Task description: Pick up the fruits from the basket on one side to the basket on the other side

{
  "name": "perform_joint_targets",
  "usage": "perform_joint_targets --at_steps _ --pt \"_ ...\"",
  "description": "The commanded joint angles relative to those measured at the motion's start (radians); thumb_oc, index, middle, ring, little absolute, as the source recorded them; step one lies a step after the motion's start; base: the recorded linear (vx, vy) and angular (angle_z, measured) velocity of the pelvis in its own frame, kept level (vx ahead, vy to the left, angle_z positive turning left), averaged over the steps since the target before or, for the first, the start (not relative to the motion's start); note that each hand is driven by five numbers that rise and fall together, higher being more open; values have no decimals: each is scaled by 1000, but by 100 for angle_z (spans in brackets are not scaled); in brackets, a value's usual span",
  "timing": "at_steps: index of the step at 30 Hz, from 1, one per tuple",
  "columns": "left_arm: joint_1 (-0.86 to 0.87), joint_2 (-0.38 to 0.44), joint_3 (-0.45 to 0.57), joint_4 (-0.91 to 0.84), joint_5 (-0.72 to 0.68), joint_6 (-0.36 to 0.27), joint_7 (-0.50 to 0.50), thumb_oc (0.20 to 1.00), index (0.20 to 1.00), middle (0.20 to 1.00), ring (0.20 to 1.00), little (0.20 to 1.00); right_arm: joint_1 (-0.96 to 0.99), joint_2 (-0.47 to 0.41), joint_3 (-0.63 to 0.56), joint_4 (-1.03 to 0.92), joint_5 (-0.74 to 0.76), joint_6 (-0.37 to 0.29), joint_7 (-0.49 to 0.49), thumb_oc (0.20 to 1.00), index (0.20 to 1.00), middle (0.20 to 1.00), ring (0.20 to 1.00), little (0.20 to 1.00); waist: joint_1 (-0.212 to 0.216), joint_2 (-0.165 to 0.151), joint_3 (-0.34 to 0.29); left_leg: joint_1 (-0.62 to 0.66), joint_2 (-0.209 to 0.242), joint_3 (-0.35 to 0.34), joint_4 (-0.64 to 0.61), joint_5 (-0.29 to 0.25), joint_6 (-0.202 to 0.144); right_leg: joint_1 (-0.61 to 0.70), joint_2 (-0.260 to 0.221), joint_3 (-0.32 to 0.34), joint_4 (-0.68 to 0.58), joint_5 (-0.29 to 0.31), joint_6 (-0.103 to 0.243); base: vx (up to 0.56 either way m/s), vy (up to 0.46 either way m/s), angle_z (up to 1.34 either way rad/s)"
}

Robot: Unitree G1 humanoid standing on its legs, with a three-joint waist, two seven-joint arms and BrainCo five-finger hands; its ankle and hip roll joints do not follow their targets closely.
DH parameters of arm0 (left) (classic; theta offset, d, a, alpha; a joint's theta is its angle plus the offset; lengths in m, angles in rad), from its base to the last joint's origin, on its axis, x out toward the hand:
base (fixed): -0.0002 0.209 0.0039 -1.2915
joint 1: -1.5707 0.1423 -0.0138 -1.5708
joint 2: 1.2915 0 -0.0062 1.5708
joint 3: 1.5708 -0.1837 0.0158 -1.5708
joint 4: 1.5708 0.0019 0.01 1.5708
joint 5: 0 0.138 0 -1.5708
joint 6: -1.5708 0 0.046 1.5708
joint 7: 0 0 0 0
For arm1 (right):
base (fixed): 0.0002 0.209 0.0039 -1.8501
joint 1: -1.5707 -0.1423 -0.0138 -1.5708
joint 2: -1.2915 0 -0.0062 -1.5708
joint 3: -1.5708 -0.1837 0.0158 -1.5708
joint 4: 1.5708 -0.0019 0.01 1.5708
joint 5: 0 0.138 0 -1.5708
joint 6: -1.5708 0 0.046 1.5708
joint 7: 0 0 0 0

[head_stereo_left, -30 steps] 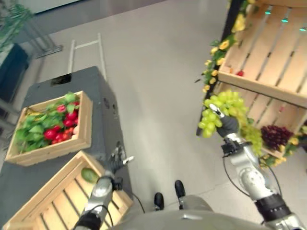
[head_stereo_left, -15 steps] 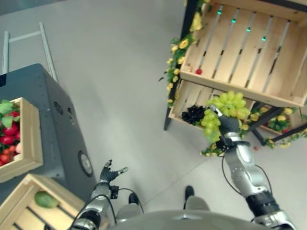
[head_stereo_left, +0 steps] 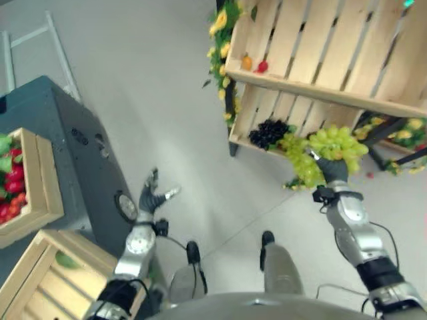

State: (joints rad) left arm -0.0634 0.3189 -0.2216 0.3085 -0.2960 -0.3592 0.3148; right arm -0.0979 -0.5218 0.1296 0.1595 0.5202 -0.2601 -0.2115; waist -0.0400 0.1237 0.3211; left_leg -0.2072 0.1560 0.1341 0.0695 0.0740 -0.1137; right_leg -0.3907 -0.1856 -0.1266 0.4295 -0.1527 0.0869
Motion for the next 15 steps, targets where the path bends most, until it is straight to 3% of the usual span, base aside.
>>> perform_joint_targets --at_steps 1,9,15 --pt "-33 11 23 -168 -61 -93 9 1000 1000 1000 1000 1000 -120 4 -15 -107 -84 -83 -38 200 200 200 200 200 2 -64 41 5 -23 -72 27 -13 -36 73 9 8 -216 168 46 0 -127 19" --pt "-149 17 14 -401 -55 -114 23 1000 1000 1000 1000 1000 -314 13 52 -18 -171 -84 -109 200 200 200 200 200 17 -49 143 -54 -11 -55 -30 16 -39 -41 46 24 -207 179 31 -30 -26 -17" --pt "-188 33 5 -466 -66 -115 22 1000 1000 1000 1000 1000 -538 -13 99 106 -148 -74 -156 200 200 200 200 200 38 -78 199 -118 4 -53 -10 13 -46 -100 50 29 -209 202 34 -19 -37 -3"
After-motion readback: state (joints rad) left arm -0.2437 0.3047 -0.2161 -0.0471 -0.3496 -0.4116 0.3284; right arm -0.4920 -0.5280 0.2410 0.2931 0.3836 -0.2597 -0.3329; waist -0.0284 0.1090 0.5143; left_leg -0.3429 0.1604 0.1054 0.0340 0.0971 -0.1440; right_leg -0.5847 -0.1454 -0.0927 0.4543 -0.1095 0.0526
